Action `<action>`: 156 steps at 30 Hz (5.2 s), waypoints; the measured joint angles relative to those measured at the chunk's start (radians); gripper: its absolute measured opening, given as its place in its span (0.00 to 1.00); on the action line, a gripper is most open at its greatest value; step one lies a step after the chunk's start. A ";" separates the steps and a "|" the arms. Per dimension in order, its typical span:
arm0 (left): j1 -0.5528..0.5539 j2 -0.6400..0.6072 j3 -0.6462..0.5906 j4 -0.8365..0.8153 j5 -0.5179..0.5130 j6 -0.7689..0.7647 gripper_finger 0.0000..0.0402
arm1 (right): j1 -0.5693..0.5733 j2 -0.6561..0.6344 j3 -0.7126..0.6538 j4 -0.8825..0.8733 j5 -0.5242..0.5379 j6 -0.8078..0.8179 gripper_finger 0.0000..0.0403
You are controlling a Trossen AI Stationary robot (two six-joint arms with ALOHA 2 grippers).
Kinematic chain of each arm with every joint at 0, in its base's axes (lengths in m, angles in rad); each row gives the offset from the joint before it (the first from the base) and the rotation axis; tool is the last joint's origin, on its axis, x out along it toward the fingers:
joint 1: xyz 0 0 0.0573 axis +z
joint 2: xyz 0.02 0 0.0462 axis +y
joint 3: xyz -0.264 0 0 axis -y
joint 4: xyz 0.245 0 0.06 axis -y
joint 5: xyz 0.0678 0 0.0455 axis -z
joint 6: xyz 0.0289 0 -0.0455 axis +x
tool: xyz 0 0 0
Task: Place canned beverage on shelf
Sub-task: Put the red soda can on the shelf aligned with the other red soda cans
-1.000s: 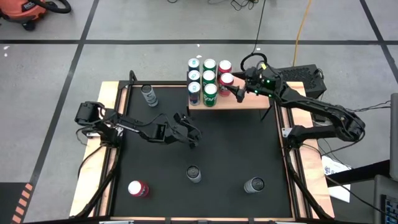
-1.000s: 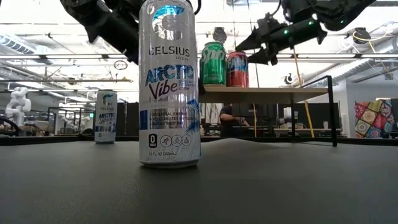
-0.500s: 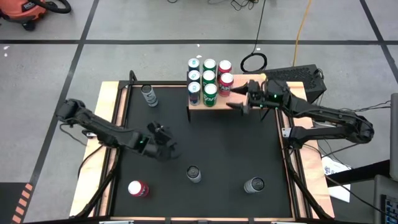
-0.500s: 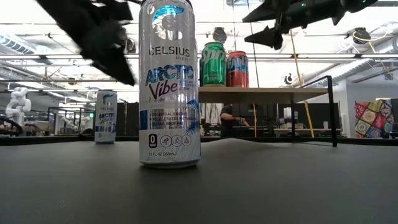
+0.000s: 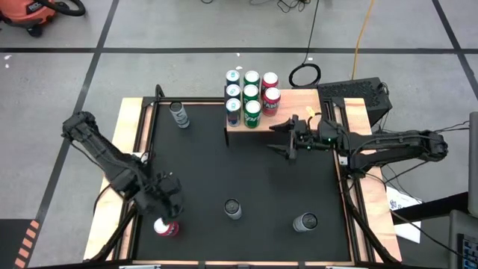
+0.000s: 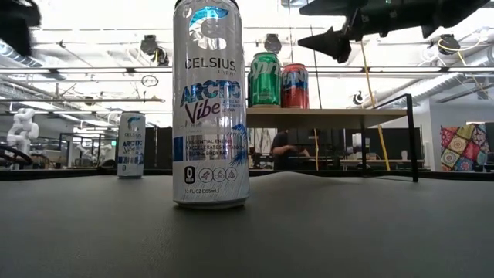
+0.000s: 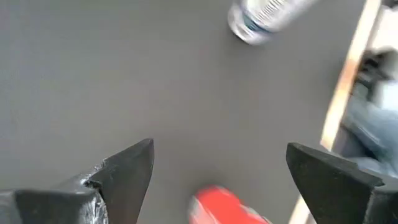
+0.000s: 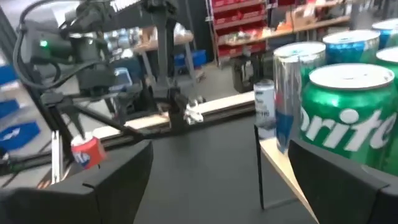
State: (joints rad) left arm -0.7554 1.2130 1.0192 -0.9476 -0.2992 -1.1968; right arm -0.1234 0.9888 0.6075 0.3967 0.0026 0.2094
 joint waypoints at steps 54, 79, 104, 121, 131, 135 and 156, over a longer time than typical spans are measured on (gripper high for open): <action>-0.034 0.264 0.399 -0.292 0.144 -0.071 0.68 | 0.362 0.373 0.008 0.568 0.153 -0.096 0.90; 0.286 0.325 0.538 -0.020 0.028 0.751 0.68 | 0.432 0.763 0.498 0.166 0.240 -0.197 0.90; 0.207 0.268 0.539 0.056 -0.247 0.829 0.92 | 0.425 0.693 0.394 0.410 0.256 -0.245 0.72; 0.215 0.277 0.075 1.156 -0.423 1.208 0.93 | 0.425 0.656 0.106 1.044 0.026 -0.278 0.72; 0.329 0.362 0.007 1.411 -0.154 1.230 0.93 | 0.426 0.656 0.106 1.028 0.050 -0.328 0.73; 0.348 0.384 0.008 1.430 -0.133 1.231 0.90 | 0.426 0.656 0.106 1.025 0.050 -0.331 0.73; 0.349 0.389 0.008 1.239 -0.255 1.164 0.69 | 0.411 0.482 0.108 0.582 0.162 -0.251 0.85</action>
State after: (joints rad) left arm -0.4061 1.6016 1.0275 0.2918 -0.5539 -0.0329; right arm 0.2878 1.4711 0.7158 0.9790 0.1642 -0.0416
